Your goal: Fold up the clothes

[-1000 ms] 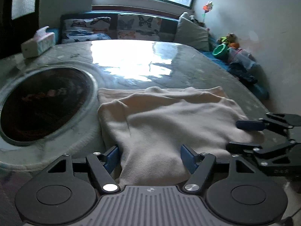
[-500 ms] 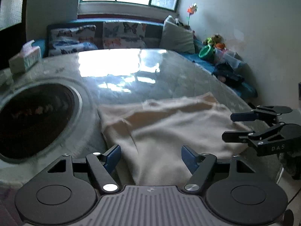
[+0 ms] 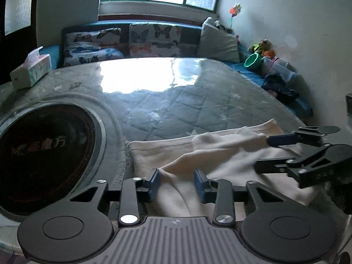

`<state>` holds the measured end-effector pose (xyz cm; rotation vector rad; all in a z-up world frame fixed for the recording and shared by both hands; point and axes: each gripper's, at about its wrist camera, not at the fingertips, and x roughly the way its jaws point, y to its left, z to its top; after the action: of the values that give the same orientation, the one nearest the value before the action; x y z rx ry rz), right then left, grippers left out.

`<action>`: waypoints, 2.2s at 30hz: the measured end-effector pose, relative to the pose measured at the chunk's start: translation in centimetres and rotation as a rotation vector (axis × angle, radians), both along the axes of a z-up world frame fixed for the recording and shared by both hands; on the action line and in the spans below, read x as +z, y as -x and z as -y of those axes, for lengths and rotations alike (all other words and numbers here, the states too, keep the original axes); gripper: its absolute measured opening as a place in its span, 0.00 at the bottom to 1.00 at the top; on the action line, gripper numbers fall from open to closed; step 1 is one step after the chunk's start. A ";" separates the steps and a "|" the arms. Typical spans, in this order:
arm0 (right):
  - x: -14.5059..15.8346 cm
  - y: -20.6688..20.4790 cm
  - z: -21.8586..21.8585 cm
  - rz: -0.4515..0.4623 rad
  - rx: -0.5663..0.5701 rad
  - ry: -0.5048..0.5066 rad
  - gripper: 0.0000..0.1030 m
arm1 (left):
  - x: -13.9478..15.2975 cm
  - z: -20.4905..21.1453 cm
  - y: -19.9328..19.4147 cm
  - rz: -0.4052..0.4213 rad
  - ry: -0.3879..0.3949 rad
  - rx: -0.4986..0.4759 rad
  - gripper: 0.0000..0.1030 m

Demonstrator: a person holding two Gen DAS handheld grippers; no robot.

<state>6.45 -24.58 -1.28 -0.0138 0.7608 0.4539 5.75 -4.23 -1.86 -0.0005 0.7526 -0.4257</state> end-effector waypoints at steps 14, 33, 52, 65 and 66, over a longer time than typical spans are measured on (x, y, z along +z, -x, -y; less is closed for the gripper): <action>-0.3 -0.2 -0.2 -0.027 0.006 -0.055 1.00 | 0.6 -0.2 -0.2 0.012 0.006 0.012 0.53; -0.2 -0.4 -0.3 -0.038 -0.034 -0.081 1.00 | 2.0 -0.1 1.6 0.091 0.005 0.030 0.98; 1.1 6.8 -2.0 0.185 -0.069 0.130 1.00 | 1.3 1.1 4.9 0.108 -0.073 0.007 0.97; 1.0 6.2 -3.7 0.210 -0.055 0.182 1.00 | -0.5 0.9 4.3 0.045 -0.107 0.047 0.85; 1.2 5.9 -4.0 0.220 -0.050 0.183 1.00 | -0.4 0.9 4.3 0.047 -0.106 0.050 0.85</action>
<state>0.57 -20.61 -0.09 -0.2116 0.5829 0.3281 1.46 -5.12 -2.27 0.0895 0.7266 -0.3372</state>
